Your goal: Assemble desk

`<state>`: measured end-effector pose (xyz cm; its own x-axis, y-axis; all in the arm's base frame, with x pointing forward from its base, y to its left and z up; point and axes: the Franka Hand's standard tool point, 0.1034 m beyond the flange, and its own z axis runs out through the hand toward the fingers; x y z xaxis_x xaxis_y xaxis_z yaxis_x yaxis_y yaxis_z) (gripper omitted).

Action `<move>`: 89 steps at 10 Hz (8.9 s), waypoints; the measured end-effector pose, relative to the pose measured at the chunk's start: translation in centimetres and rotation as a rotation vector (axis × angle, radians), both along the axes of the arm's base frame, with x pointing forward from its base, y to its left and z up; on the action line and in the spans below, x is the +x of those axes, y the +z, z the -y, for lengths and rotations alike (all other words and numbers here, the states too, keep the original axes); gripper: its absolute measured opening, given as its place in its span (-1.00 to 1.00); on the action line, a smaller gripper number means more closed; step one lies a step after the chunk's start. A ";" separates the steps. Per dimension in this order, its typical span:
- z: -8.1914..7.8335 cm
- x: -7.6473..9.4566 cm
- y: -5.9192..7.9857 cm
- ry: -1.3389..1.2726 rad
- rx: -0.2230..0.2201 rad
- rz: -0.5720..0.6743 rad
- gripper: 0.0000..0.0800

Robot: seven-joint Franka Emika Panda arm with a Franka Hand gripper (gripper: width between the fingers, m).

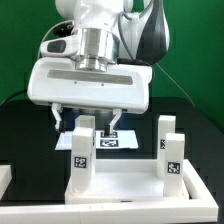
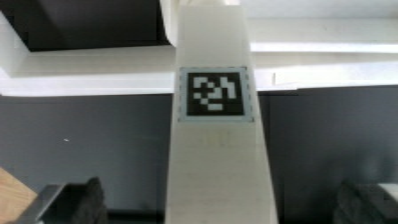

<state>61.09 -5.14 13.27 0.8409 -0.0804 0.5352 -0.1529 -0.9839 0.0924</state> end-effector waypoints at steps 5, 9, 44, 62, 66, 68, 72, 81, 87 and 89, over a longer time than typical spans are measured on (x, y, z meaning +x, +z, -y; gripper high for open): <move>2.0 1.6 3.0 0.036 0.098 -0.187 0.62; 1.6 0.8 1.8 0.016 0.232 -0.530 0.62; -0.4 2.3 -2.0 -0.240 0.310 -0.530 0.62; -0.2 1.9 -2.3 -0.452 0.412 -0.518 0.62; -0.9 2.8 -2.1 0.197 0.150 -0.525 0.62; -0.9 2.8 -2.2 0.138 0.166 -0.524 0.60; -0.4 2.7 -2.2 -0.120 0.241 -0.507 -0.27; 0.4 2.5 -2.3 -1.158 0.625 -0.407 -0.27; -0.9 1.9 -2.8 -0.488 0.472 -0.557 0.62; -0.7 1.9 -2.8 -0.341 0.430 -0.565 0.62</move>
Offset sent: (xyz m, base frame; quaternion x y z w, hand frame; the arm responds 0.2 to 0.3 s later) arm 0.0171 0.0121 0.0222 0.0936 -0.0891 0.0313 0.9911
